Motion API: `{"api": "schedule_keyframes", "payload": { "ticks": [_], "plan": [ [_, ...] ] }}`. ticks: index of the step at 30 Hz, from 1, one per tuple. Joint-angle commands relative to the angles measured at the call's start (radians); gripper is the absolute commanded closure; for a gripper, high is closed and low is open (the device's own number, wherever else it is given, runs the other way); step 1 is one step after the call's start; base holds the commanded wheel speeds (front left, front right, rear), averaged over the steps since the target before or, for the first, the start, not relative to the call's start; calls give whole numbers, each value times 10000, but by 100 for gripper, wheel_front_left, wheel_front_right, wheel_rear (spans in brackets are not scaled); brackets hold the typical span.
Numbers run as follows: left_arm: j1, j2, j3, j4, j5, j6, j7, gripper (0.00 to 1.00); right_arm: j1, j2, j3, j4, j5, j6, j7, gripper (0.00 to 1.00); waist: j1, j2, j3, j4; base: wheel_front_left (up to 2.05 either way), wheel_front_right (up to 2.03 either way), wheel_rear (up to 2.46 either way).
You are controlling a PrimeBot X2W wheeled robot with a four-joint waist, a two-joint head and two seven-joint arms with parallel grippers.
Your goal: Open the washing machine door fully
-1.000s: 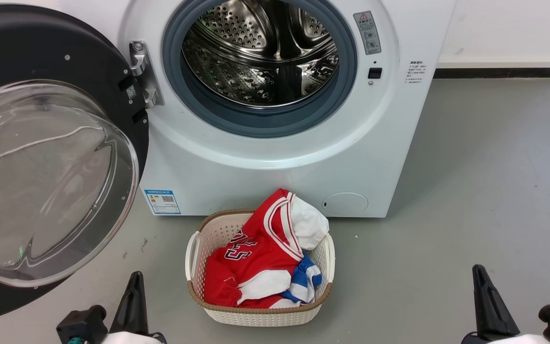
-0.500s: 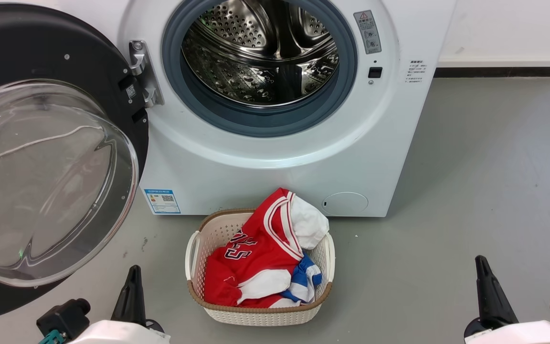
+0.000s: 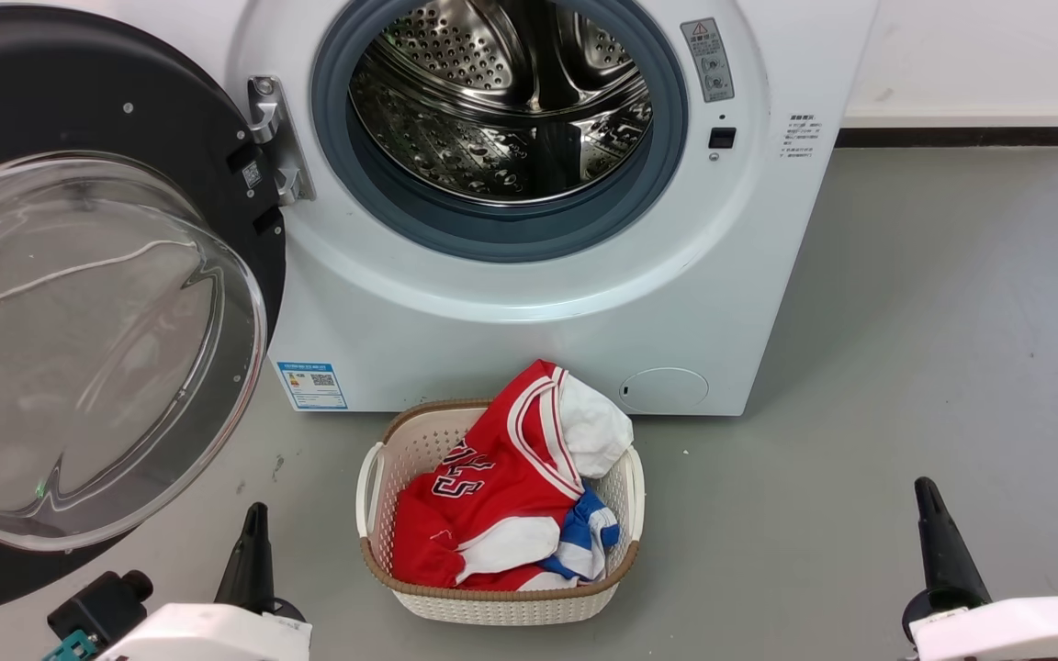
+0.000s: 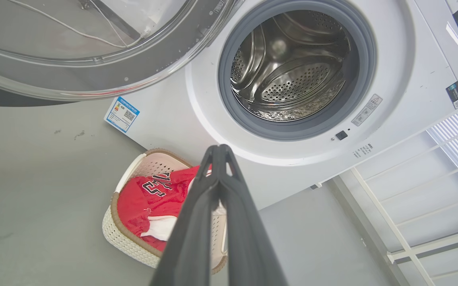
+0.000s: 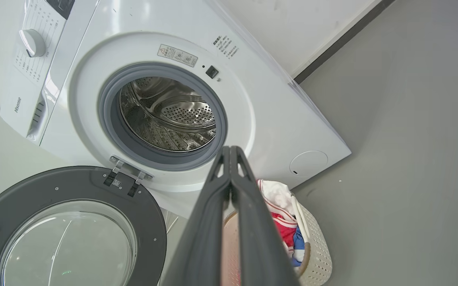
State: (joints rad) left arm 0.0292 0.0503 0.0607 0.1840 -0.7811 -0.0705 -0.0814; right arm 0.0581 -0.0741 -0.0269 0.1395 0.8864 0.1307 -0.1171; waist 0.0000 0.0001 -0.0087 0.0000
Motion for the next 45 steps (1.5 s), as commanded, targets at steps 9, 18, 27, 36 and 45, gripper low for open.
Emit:
{"api": "schedule_keyframes", "payload": {
  "ticks": [9,18,27,36,45],
  "plan": [
    [-484,4,106,9,-1399,-142,328,100,-462,-103,-69,107,1314,1,307,100,0,-1,13,0,0,0,0],
    [-641,3,183,104,-2505,-218,599,100,-676,-110,-119,256,2340,1,568,100,0,-1,26,0,0,0,0],
    [-782,2,253,198,-3529,-285,839,100,-862,-109,-174,390,3262,1,821,100,0,-1,39,0,0,0,0],
    [-908,1,309,275,-4465,-361,1060,100,-1022,-102,-230,517,4124,1,1045,100,0,-1,52,0,0,0,0],
    [-1036,0,351,348,-5248,-417,1242,100,-1144,-91,-284,630,4831,1,1254,100,0,-1,63,0,0,0,0]
  ]
}}
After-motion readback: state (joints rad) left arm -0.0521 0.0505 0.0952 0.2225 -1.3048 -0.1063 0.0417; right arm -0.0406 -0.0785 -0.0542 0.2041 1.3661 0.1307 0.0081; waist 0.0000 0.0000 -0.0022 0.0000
